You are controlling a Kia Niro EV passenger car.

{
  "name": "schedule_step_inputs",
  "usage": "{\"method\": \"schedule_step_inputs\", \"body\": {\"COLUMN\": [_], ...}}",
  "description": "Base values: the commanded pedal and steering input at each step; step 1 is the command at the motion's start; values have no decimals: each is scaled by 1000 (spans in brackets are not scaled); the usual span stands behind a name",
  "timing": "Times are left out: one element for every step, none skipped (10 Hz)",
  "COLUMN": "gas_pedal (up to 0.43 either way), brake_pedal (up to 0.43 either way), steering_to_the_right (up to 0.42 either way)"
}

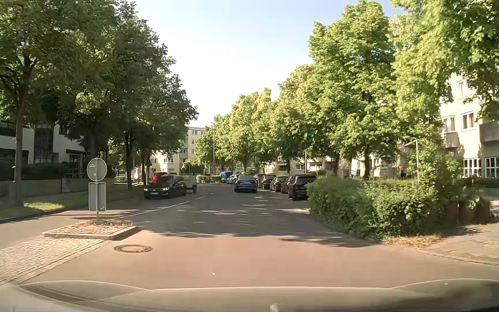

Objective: Follow the waypoints while adhering to traffic rules and regulations

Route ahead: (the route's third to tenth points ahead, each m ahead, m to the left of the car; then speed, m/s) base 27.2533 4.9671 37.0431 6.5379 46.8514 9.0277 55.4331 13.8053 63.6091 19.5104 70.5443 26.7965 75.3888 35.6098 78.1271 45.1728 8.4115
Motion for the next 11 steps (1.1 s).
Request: {"method": "schedule_step_inputs", "body": {"gas_pedal": [138,138,138,130,110,98,87,79,67,59,59], "brake_pedal": [0,0,0,0,0,0,0,0,0,0,0], "steering_to_the_right": [-5,-6,-8,-9,-10,-10,-11,-11,-14,-17,-18]}}
